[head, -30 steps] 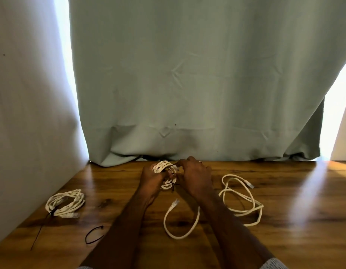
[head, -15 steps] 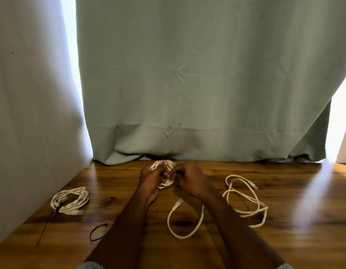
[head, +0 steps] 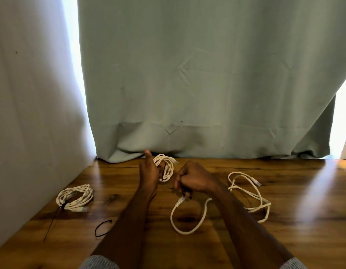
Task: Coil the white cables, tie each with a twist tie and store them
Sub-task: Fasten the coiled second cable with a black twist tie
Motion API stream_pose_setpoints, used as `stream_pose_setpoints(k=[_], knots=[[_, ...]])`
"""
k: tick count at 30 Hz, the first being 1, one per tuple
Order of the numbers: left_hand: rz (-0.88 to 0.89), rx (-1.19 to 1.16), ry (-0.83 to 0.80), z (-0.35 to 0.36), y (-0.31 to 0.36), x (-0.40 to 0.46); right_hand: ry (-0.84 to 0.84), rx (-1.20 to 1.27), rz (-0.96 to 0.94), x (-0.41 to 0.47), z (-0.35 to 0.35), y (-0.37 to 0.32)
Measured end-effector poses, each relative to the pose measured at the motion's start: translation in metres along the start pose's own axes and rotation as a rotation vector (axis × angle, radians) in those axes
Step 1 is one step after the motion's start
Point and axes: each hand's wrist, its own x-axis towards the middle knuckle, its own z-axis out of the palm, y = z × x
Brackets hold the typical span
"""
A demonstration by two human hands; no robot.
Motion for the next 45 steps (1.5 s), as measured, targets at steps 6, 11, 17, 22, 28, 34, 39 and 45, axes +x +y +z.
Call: stream_pose_setpoints(k=[6, 11, 17, 22, 28, 34, 39, 45], knots=[[0.099, 0.084, -0.121, 0.003, -0.012, 0.008, -0.016, 0.007, 0.067, -0.003, -0.001, 0.0], [0.264, 0.136, -0.211, 0.009, -0.007, -0.003, 0.17, -0.011, 0.033, -0.001, -0.004, 0.008], [0.161, 0.099, -0.239, 0.009, -0.01, -0.001, 0.46, 0.095, -0.035, 0.005, 0.011, 0.009], [0.098, 0.089, -0.209, 0.011, -0.016, -0.003, 0.657, 0.157, -0.054, 0.004, 0.022, 0.004], [0.078, 0.141, -0.221, 0.017, -0.015, -0.01, 0.786, 0.285, -0.028, 0.001, 0.035, -0.003], [0.065, 0.132, -0.266, 0.016, -0.016, -0.013, 0.703, 0.745, 0.1, 0.009, 0.04, -0.006], [0.053, 0.162, -0.254, 0.013, -0.017, -0.007, 0.662, 0.449, 0.075, 0.004, 0.029, -0.001], [0.254, 0.328, -0.423, 0.014, -0.009, -0.018, 0.634, 0.205, -0.188, 0.018, 0.01, 0.016]])
